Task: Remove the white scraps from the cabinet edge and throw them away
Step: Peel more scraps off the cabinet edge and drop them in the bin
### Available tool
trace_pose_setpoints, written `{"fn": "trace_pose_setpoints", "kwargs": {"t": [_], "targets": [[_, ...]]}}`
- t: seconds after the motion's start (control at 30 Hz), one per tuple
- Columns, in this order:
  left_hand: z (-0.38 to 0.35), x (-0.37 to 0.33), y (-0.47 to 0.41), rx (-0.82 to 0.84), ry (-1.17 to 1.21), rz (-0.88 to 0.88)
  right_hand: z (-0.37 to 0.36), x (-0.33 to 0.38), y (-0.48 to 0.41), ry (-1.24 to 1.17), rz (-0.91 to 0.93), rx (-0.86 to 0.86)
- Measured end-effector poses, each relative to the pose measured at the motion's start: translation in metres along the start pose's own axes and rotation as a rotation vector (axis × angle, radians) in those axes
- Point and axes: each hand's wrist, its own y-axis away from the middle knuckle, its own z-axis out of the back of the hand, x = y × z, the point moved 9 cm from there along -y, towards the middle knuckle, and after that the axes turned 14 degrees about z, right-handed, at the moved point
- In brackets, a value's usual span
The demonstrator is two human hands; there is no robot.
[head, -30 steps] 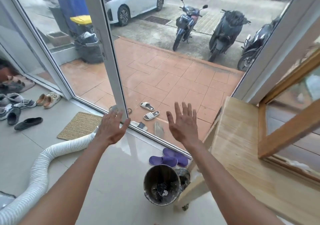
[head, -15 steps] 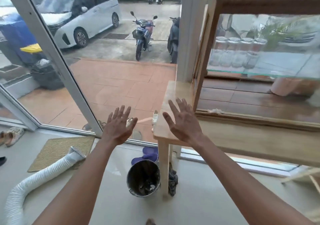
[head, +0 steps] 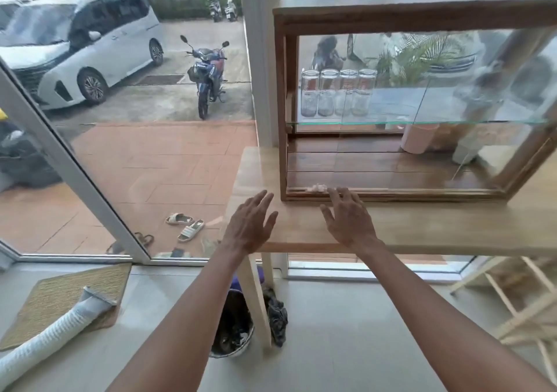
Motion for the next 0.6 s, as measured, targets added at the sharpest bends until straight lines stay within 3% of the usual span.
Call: {"fn": "trace_pose_setpoints", "kwargs": {"t": [0.33,0.6], "targets": [[-0.018,-0.075,-0.053,0.019,0.103,-0.046,0.001,-0.023,-0.023,-0.081,0.000,0.030],[-0.034,-0.095,-0.083,0.045,0.172,-0.002,-0.001,-0.025,-0.029,-0.059,0.016,0.025]]}}
